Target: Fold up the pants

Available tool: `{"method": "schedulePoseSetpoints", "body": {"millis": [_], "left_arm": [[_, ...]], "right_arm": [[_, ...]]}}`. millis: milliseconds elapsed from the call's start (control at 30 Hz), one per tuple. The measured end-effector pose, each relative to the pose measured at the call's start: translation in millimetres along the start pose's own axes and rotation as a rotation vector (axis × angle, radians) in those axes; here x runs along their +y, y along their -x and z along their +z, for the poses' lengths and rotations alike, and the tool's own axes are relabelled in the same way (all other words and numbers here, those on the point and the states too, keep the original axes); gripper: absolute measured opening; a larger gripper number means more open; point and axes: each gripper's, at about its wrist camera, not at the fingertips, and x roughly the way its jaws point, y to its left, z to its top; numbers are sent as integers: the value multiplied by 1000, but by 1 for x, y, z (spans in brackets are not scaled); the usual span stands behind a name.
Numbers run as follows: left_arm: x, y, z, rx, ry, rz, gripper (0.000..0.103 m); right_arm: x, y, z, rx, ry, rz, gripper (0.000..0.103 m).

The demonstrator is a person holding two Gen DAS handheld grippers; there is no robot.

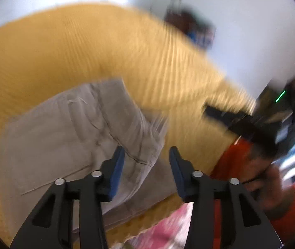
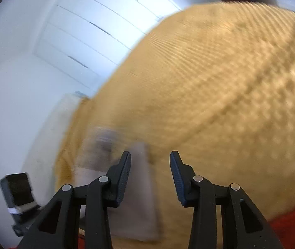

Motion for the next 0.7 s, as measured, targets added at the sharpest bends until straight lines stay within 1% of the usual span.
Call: {"method": "schedulePoseSetpoints", "body": {"millis": [33,67,100,133,167,200,233,267,333,367,400,433,467,500,533,567,600,633,667,700], "left_arm": [[1,-18,-5,75,12,30,43],[3,-22,-9,101,38,31,43],[9,-17,-13,97,72,7,44],[16,-7,-16,81,100,-29,48],[27,12,-18,49,130,-66,54],[36,24,-20,22,142,-69,57],[51,48,-23,-34,163,-52,61],[65,63,-25,-75,179,-33,64],[95,99,-34,-172,236,38,67],[108,112,-44,-207,269,84,67],[116,120,-47,-227,293,123,67],[130,127,-60,-252,323,189,66],[136,128,-68,-259,337,231,66],[143,124,-77,-249,354,273,65],[148,120,-82,-238,363,282,63],[152,112,-90,-222,370,273,57],[152,102,-95,-199,367,256,54],[149,92,-94,-176,353,244,48],[145,81,-95,-146,323,232,42],[137,65,-95,-104,273,225,38]], "right_arm": [[-10,2,3,7,-31,9,42],[-14,4,3,3,-45,22,42],[-15,6,4,-3,-42,20,45],[-15,6,3,-4,-30,12,47],[-16,9,2,-1,-20,8,50],[-15,6,2,10,-11,11,51],[-15,1,0,27,-1,18,51],[-9,-6,-1,48,11,32,51],[10,-18,-10,104,51,94,51],[17,-26,-13,141,83,134,51],[34,-35,-19,199,144,181,51],[49,-40,-27,242,200,199,51],[60,-45,-33,275,253,204,51],[73,-52,-43,316,323,196,51],[84,-60,-53,354,387,165,51],[91,-68,-62,379,432,121,51],[95,-79,-70,403,468,51,53],[97,-82,-73,410,478,25,53],[98,-86,-75,418,487,7,50],[101,-88,-75,422,503,-26,30]]}}
